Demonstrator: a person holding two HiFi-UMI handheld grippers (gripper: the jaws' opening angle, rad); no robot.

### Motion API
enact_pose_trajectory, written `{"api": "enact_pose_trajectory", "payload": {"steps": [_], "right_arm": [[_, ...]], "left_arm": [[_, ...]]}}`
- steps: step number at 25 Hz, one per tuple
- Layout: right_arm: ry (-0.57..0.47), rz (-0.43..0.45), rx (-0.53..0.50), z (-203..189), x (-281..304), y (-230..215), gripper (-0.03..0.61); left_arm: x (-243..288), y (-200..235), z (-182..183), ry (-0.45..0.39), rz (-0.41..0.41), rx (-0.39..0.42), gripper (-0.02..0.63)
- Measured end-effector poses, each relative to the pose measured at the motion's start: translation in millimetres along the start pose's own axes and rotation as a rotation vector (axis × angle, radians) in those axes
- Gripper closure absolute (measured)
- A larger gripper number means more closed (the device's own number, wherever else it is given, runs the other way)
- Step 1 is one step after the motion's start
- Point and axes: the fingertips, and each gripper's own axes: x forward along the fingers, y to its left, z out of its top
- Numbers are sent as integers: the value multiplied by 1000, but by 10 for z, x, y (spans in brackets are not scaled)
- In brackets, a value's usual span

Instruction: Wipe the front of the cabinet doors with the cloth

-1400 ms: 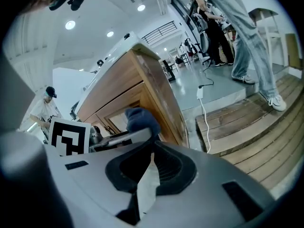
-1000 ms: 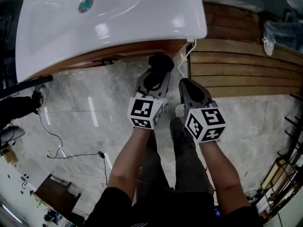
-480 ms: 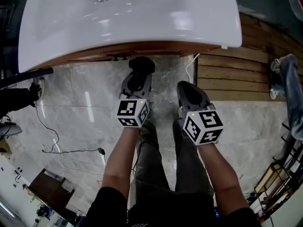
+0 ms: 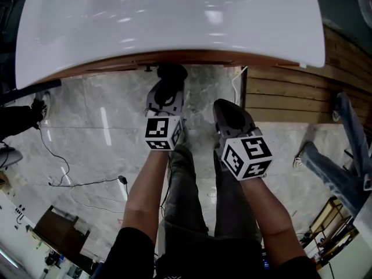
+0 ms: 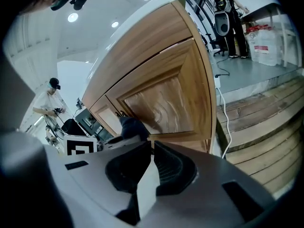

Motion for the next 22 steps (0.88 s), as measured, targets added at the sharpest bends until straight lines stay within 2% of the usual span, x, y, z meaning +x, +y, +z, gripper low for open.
{"api": "enact_pose_trajectory", "payload": {"steps": [11,22], "right_arm": [[12,-23,8,52,-8,-29,534],[-11,-59,46,68,-175,-377,534]], "left_arm": [[217,-124,-4,24,-67,17,512],[448,-777,41,17,-176,39,512]]}}
